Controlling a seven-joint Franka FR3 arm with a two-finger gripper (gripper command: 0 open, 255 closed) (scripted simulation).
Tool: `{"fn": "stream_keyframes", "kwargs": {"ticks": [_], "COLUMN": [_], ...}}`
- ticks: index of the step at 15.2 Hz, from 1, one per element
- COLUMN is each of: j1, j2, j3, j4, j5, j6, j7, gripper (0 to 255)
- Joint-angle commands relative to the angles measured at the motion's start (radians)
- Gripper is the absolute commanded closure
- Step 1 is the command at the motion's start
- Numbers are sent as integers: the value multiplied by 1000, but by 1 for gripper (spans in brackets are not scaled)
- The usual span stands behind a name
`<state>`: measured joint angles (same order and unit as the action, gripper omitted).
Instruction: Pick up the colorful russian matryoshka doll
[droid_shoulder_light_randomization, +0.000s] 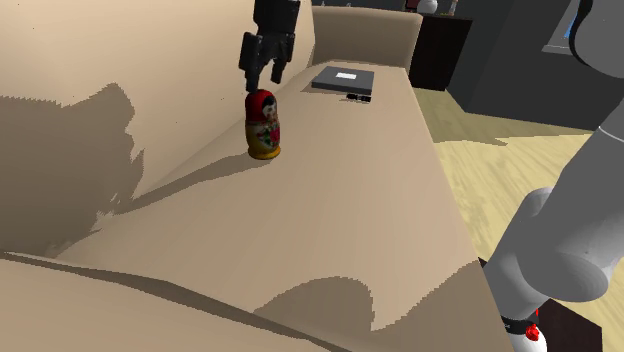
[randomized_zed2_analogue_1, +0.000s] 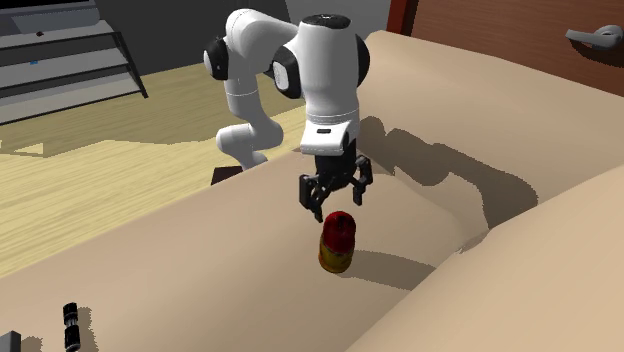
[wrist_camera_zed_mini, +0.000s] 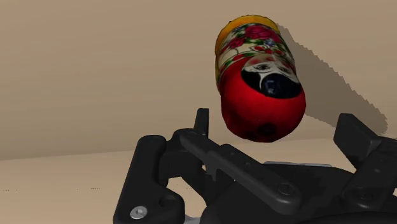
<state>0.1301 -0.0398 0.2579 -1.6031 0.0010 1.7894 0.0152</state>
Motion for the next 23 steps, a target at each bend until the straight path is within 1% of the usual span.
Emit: {"fn": "stream_keyframes", "kwargs": {"ticks": [1, 4, 6, 7, 16, 23], "j1": [0, -1, -1, -1, -1, 1], "j2": [-4, -14, -15, -14, -15, 9], "j3": [0, -1, -1, -2, -1, 1], "j4": [-28, -80, -90, -88, -89, 34], "j5": [1, 4, 4, 4, 4, -3], "j6": [25, 68, 76, 75, 76, -25], "j7": [-2, -3, -4, -4, -4, 0], "gripper": [0, 0, 0, 255, 255, 255]}}
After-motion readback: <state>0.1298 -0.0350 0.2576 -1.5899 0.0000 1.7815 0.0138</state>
